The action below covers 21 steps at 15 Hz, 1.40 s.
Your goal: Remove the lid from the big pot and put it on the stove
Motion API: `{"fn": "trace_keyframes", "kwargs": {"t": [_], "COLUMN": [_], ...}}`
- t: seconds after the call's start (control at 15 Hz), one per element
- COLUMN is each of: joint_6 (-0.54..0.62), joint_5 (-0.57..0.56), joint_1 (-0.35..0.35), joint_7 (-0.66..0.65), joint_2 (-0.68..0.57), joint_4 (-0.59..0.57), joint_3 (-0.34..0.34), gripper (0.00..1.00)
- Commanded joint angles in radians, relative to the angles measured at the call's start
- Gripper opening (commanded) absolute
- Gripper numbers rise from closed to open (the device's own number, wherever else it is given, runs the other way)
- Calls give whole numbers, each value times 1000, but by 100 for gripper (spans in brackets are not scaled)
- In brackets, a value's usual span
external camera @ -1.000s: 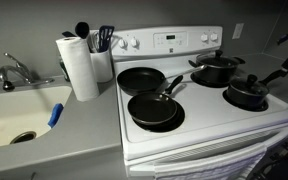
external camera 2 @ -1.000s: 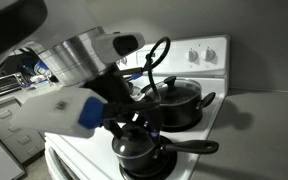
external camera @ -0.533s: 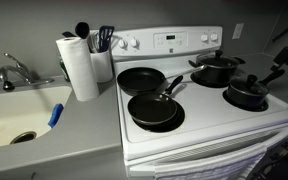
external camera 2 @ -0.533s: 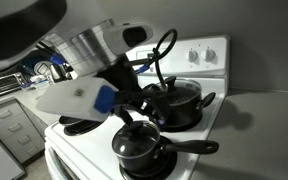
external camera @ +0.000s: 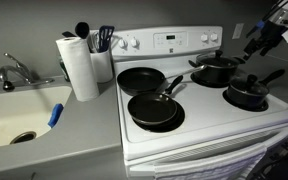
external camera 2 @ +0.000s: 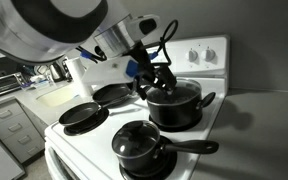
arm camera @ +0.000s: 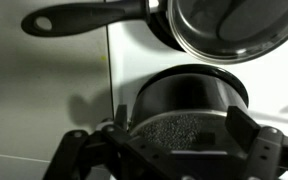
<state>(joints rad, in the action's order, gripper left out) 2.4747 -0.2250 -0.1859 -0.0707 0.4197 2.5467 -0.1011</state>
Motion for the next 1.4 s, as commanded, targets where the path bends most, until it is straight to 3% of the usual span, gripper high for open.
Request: {"fn": "trace_keyframes", "kwargs": {"t": [0.0,0.2,0.73,0.93,1.0,1.33], "joint_6": [-7,-13,55,11,36,61], "joint_5": [-27,-66,-27,-54,-42,-33], "joint_1": [-10,-17,-18,-23,-13,-3], "joint_7": [-34,-90,-117,-202,-155,-181], "joint_2": [-22,-61,-189,-262,-191,-252], "joint_4": [-33,-85,-184,-273,-199,-238], "joint_3": [28,60,42,66,44,41], "gripper": [100,100,100,100,100,100]}}
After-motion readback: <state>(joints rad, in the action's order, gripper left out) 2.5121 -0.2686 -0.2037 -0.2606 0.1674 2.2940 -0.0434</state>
